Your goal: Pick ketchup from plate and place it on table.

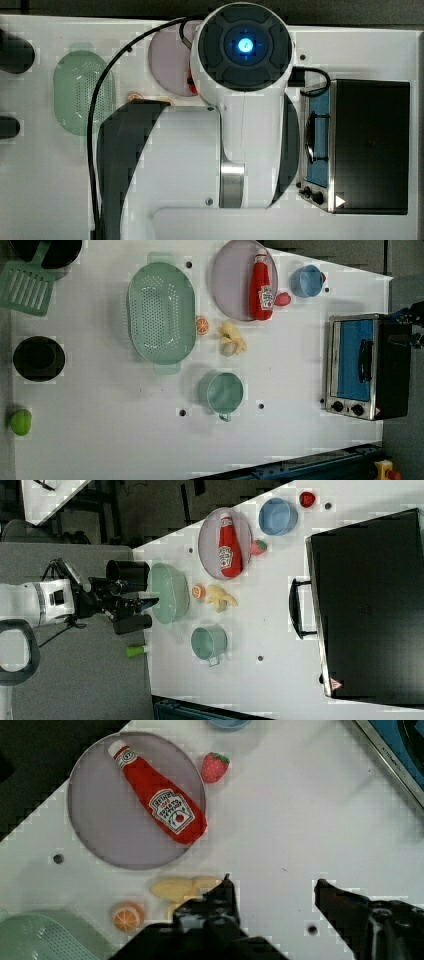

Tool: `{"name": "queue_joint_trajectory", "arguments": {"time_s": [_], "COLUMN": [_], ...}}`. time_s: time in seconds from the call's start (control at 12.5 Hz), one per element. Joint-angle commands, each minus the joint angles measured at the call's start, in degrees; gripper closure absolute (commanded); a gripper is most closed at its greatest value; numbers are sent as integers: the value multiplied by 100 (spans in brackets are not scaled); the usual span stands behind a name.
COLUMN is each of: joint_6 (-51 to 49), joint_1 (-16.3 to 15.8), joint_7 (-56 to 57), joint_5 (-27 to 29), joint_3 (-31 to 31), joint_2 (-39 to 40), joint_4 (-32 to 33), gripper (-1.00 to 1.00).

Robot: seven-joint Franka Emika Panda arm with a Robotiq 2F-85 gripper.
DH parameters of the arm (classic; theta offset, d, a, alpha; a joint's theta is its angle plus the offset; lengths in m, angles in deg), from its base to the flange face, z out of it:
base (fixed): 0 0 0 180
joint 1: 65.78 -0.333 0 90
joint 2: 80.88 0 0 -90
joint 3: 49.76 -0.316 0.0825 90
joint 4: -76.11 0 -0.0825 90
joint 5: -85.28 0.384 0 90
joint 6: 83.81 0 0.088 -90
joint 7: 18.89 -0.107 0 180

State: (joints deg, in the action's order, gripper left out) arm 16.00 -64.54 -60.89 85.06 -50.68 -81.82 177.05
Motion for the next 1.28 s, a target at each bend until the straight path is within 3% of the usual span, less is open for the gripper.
{"name": "queue_joint_trajectory", "arguments": {"time_s": [0.08,0.24,0.64,1.28], "joint_6": [-1196,-1173,-954,379], "joint_1": [594,578,499,383], "joint_7": [-160,-155,105,1354], "joint_5": [106,107,107,107], "joint_3": [-316,-329,-480,-629], "joint_2": [-871,-820,-305,1089], "joint_4": [-66,-66,-67,-69], "gripper": [-54,-98,-100,-100]}}
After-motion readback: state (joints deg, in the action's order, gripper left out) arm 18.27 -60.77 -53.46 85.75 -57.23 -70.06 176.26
